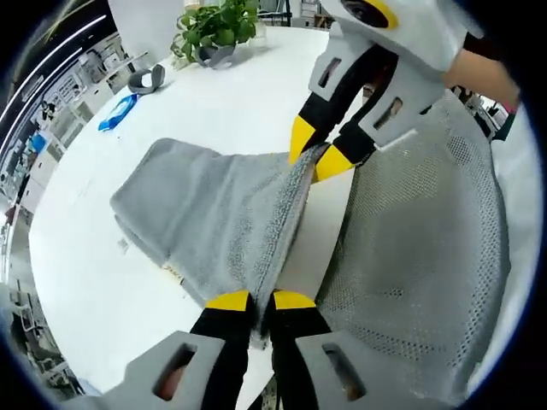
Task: Fold the towel on the table until its edges align and the towel forms a compact rectangular stack.
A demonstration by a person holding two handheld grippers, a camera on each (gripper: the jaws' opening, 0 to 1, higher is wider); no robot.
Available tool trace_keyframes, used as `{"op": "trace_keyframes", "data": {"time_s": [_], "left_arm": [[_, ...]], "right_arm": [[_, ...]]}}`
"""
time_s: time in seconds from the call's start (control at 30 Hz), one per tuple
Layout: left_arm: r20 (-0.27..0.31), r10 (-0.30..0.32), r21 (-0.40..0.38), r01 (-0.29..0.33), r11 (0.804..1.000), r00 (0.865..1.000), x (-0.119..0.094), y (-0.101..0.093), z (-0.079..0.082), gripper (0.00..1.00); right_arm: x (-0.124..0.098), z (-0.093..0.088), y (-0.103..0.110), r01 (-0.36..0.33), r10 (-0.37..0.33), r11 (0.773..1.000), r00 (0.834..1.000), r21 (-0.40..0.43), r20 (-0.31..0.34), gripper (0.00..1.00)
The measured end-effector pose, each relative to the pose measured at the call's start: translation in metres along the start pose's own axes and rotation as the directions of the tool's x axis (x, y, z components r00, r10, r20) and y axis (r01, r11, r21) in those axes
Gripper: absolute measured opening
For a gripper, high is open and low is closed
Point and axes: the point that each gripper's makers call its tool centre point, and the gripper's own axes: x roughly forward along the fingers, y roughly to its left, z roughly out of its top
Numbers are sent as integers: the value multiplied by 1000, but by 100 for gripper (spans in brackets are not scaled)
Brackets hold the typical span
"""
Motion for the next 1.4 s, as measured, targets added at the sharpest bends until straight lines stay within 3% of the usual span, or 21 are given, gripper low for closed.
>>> {"op": "trace_keyframes", "data": {"time_s": [0.47, 0.93, 1.17, 1.4], "left_arm": [[42, 37, 19, -38, 999, 998, -20, 32, 25, 8], [80, 104, 79, -110, 991, 991, -34, 66, 49, 8], [105, 171, 96, -181, 979, 980, -40, 94, 65, 8], [143, 199, 78, -212, 974, 969, -39, 110, 71, 8]], "right_arm": [[-15, 25, -26, 34, -33, 999, 999, -36, 5, 6], [-28, 50, -58, 112, -110, 991, 994, -76, 24, 6], [-32, 65, -80, 172, -168, 983, 984, -69, 59, 6], [-33, 77, -97, 212, -206, 974, 975, -74, 82, 6]]}}
